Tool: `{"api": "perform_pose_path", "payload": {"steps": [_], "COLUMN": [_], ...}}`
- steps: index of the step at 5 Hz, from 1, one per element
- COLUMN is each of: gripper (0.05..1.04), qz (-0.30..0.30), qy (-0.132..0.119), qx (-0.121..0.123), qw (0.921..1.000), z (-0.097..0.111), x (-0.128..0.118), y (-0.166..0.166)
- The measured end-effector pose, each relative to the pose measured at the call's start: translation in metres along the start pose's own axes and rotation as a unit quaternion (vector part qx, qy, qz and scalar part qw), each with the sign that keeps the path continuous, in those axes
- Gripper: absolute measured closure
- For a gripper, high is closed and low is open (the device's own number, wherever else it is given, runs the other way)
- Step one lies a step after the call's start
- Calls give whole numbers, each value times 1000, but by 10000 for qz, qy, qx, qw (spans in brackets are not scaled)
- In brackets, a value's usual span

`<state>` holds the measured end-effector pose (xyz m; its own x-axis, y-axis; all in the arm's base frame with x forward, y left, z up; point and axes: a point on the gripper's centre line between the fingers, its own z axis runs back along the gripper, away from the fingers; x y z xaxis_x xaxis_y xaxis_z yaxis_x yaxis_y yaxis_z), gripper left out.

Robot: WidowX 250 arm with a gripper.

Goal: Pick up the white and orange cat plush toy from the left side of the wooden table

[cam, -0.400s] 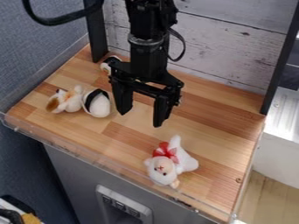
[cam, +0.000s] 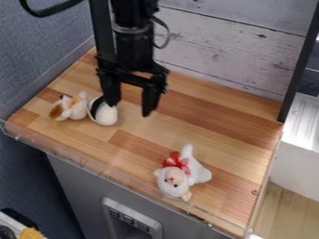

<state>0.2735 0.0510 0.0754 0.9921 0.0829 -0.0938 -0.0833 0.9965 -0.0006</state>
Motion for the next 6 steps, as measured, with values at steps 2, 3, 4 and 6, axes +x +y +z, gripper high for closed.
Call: {"api": "perform_pose_path", "payload": {"steps": [2,3,4,6], "gripper": [90,90,90,84], "qz": [132,36,-128,-211], "qy": [-7,-13,-31,-58], "qx": [-1,18,23,19], "qw": [9999,10000,9999,9998], "z": [0,-4,-6,-26], "x": [21,28,31,33], "y": [65,95,105,123]}}
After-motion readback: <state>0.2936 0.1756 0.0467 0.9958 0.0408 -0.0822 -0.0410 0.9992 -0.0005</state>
